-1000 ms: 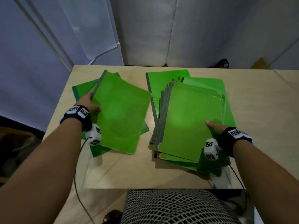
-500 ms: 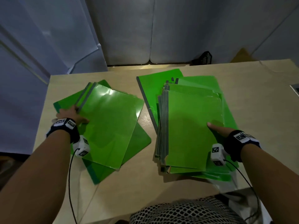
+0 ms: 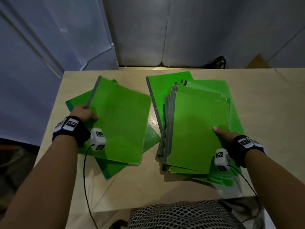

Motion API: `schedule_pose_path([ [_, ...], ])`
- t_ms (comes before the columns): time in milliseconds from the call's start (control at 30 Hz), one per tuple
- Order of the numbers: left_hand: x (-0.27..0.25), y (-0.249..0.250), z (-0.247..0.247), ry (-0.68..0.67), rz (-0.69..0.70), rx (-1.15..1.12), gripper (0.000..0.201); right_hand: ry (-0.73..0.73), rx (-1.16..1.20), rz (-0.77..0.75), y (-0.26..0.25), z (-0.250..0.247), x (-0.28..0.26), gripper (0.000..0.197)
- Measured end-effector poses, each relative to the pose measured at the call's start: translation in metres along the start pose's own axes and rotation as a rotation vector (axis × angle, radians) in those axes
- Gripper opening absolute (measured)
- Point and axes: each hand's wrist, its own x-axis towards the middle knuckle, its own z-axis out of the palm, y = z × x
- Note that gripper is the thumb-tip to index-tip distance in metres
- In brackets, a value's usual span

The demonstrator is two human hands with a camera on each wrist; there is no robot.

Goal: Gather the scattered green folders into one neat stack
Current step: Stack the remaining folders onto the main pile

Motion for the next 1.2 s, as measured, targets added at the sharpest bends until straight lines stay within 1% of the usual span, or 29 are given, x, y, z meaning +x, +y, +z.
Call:
schedule_pose_path([
  [33, -0.008, 0.011, -0.004, 0.029, 0.042, 0.035, 0.053, 0.000, -0.004, -0.017, 0.002, -0.001, 0.007, 0.143],
  [133, -0.039, 0.050, -0.014, 0.133, 0.230, 0.072, 0.024, 0.002, 0.020, -0.054, 0.001, 0.000, -0.002, 0.133],
  [167, -0.050, 0.065, -0.016, 0.160, 0.285, 0.068, 0.022, 0.011, 0.014, -0.075, 0.000, 0.000, -0.008, 0.133],
  [200, -0.059, 0.079, -0.017, 0.167, 0.333, 0.052, 0.024, 0.015, 0.000, -0.081, 0.000, 0.000, -0.009, 0.132],
  [267, -0.076, 0.107, -0.014, 0.122, 0.404, -0.055, 0.029, 0.004, -0.016, -0.094, 0.002, -0.001, -0.007, 0.129],
  [333, -0.090, 0.128, -0.004, 0.024, 0.446, -0.263, 0.021, -0.004, 0.014, -0.085, 0.007, -0.004, 0.005, 0.134],
  [400, -0.100, 0.140, 0.014, -0.081, 0.416, -0.440, 0.021, -0.041, 0.074, -0.093, 0.015, -0.008, 0.031, 0.143],
  [433, -0.101, 0.141, 0.029, -0.125, 0.388, -0.475, 0.019, -0.064, 0.110, -0.090, 0.017, -0.010, 0.045, 0.145],
  [467, -0.100, 0.139, 0.047, -0.159, 0.364, -0.467, 0.017, -0.070, 0.136, -0.099, 0.016, -0.010, 0.043, 0.147],
  [500, -0.099, 0.136, 0.066, -0.182, 0.337, -0.427, 0.021, -0.087, 0.174, -0.116, 0.013, -0.011, 0.029, 0.147],
  [533, -0.098, 0.131, 0.088, -0.192, 0.315, -0.354, 0.034, -0.107, 0.231, -0.124, 0.008, -0.013, 0.011, 0.144],
  [567, -0.098, 0.126, 0.111, -0.197, 0.301, -0.251, 0.046, -0.128, 0.299, -0.135, 0.000, -0.014, -0.020, 0.137],
  [600, -0.098, 0.118, 0.135, -0.195, 0.291, -0.143, 0.052, -0.128, 0.344, -0.130, -0.005, -0.017, -0.039, 0.123],
  [633, -0.100, 0.109, 0.158, -0.185, 0.282, -0.030, 0.054, -0.116, 0.394, -0.124, -0.006, -0.021, -0.040, 0.109],
  [667, -0.103, 0.100, 0.179, -0.173, 0.257, 0.055, 0.053, -0.111, 0.412, -0.121, -0.005, -0.024, -0.040, 0.101],
  [700, -0.106, 0.089, 0.196, -0.172, 0.226, 0.098, 0.054, -0.129, 0.419, -0.135, -0.006, -0.024, -0.041, 0.100],
  [733, -0.110, 0.082, 0.212, -0.192, 0.194, 0.124, 0.055, -0.149, 0.427, -0.149, -0.005, -0.027, -0.039, 0.106],
  [767, -0.114, 0.076, 0.224, -0.212, 0.175, 0.156, 0.055, -0.174, 0.416, -0.170, -0.005, -0.025, -0.035, 0.116],
  [833, -0.121, 0.073, 0.235, -0.222, 0.163, 0.222, 0.057, -0.200, 0.335, -0.205, -0.003, -0.024, -0.030, 0.133],
  [867, -0.122, 0.073, 0.238, -0.221, 0.146, 0.225, 0.058, -0.194, 0.293, -0.197, -0.003, -0.025, -0.026, 0.135],
  [933, -0.122, 0.072, 0.240, -0.234, 0.103, 0.165, 0.058, -0.200, 0.270, -0.137, -0.004, -0.025, -0.033, 0.128],
  [1000, -0.122, 0.071, 0.239, -0.247, 0.057, 0.055, 0.056, -0.223, 0.298, -0.118, -0.002, -0.025, -0.026, 0.112],
  [1033, -0.122, 0.070, 0.239, -0.264, 0.029, -0.013, 0.061, -0.234, 0.319, -0.114, -0.003, -0.025, -0.026, 0.105],
  [1067, -0.121, 0.070, 0.238, -0.284, -0.010, -0.076, 0.073, -0.225, 0.327, -0.115, -0.003, -0.024, -0.023, 0.105],
  [1100, -0.120, 0.069, 0.238, -0.309, -0.056, -0.127, 0.086, -0.182, 0.327, -0.117, -0.003, -0.023, -0.020, 0.113],
  [1133, -0.120, 0.069, 0.239, -0.345, -0.090, -0.175, 0.095, -0.102, 0.316, -0.125, -0.003, -0.023, -0.017, 0.123],
  [1200, -0.127, 0.074, 0.242, -0.422, -0.146, -0.244, 0.104, 0.059, 0.343, -0.175, -0.004, -0.028, -0.011, 0.133],
])
